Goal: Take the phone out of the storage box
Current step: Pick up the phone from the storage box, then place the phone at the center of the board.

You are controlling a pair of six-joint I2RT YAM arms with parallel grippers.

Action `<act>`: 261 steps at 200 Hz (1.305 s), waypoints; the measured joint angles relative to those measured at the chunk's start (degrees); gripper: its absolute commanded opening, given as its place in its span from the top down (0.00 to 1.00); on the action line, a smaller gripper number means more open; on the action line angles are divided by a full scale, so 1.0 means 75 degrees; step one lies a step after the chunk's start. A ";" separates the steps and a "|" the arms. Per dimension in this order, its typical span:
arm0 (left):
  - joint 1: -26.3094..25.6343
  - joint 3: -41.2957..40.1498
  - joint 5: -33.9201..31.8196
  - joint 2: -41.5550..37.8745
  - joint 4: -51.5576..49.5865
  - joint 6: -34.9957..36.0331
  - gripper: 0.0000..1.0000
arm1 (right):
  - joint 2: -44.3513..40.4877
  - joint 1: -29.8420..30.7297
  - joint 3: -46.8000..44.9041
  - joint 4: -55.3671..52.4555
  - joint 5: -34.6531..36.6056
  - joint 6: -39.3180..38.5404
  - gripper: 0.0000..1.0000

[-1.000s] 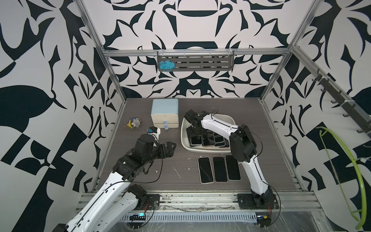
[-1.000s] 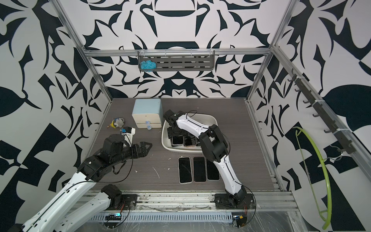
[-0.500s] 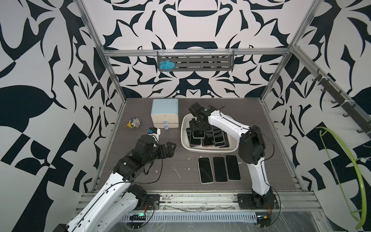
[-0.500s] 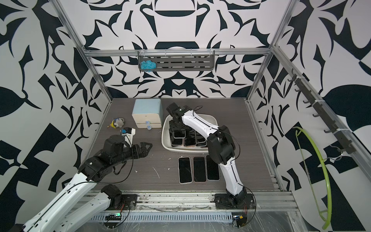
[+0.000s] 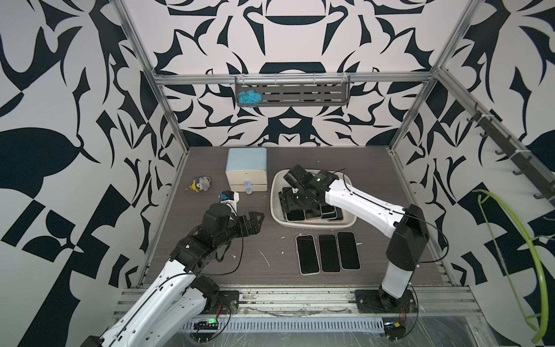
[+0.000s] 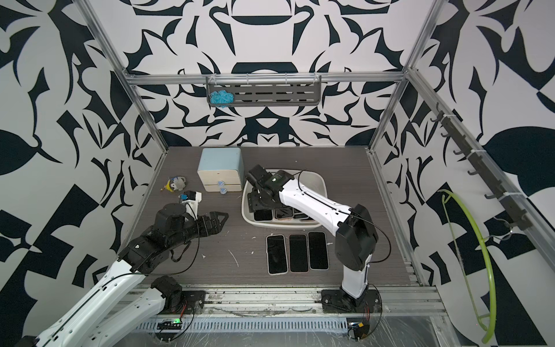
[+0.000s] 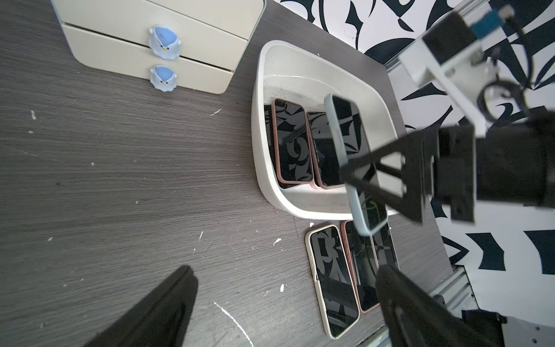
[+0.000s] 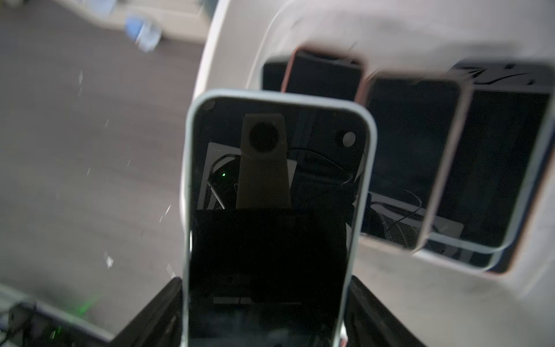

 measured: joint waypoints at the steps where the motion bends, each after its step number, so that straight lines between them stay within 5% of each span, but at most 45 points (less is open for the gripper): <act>1: 0.0000 -0.0003 -0.0003 -0.0012 0.0000 -0.0006 0.00 | -0.0032 0.0050 -0.0061 0.0023 -0.0012 0.0029 0.40; 85: 0.0000 -0.0373 -0.0291 -0.0941 -0.0009 -0.0472 0.00 | -0.0393 0.2253 -0.1763 0.0979 -0.0105 0.1376 0.40; 160: 0.0000 -0.0828 -0.0294 -0.1556 -0.0233 -0.1177 0.00 | 0.0149 0.2372 -0.2346 0.1361 0.0469 0.2136 0.39; 261: 0.0000 -0.0755 -0.0376 -0.1553 -0.0542 -0.1107 0.00 | 0.1256 0.2369 -0.2057 0.1527 0.0545 0.2326 0.20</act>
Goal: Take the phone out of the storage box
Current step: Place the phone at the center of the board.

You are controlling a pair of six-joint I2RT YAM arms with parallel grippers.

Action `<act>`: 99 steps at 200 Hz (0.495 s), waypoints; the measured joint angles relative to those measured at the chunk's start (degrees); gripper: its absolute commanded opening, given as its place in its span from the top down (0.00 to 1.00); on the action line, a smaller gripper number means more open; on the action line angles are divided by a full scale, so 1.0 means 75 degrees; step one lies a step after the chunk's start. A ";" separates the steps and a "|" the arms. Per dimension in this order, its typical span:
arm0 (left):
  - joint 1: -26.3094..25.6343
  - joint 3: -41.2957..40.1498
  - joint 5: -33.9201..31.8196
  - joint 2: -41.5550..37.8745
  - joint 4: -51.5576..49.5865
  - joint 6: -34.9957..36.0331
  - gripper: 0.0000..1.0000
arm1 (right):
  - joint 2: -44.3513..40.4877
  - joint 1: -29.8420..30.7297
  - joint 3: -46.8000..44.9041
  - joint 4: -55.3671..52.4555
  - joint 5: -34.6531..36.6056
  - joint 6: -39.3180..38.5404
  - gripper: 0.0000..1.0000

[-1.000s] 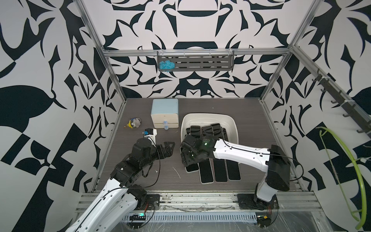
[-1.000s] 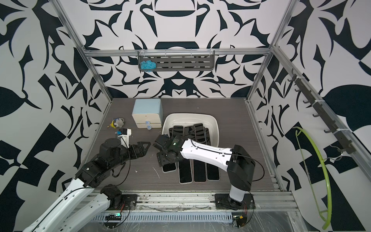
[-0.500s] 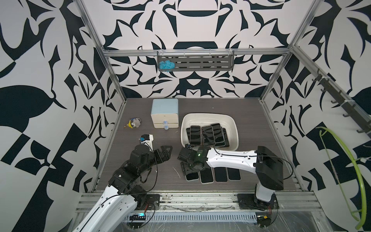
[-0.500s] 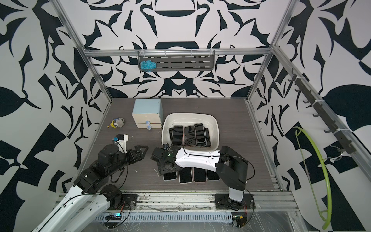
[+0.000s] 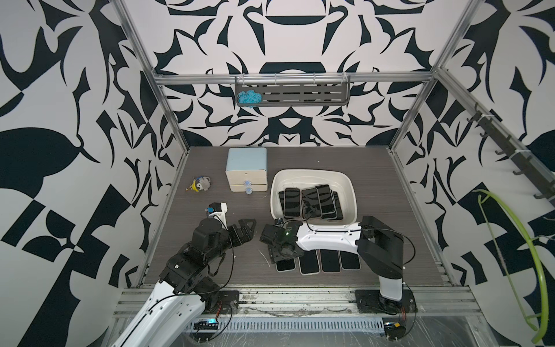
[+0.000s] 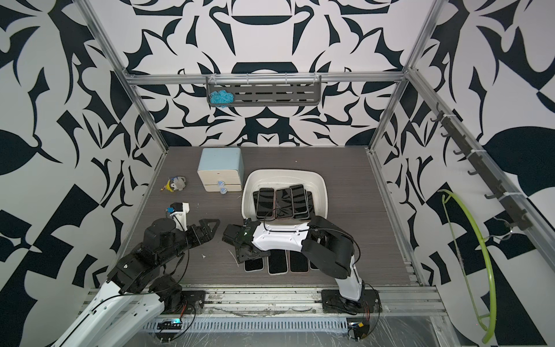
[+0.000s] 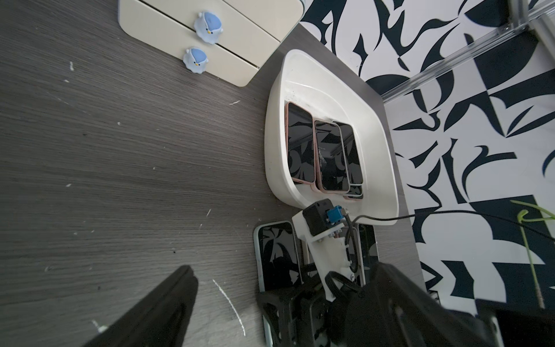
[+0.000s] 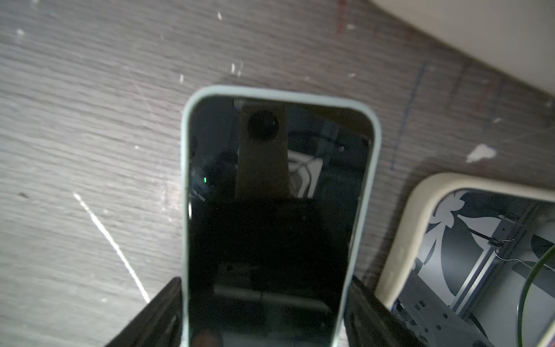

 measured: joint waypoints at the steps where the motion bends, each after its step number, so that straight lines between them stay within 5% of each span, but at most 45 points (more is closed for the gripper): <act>1: 0.0000 0.0003 -0.0003 0.0009 0.0000 0.0006 0.00 | 0.0003 0.0000 0.0003 0.0000 -0.0003 -0.0003 0.20; 38: 0.0000 0.0032 -0.0012 0.0207 -0.0029 0.0187 0.00 | 0.0082 -0.0003 0.0391 -0.0087 -0.0128 -0.0114 0.01; 99: 0.0009 0.0035 -0.0323 0.0259 0.0064 0.0411 0.00 | 0.0012 -0.0003 0.1157 -0.0764 -0.0149 -0.0472 0.01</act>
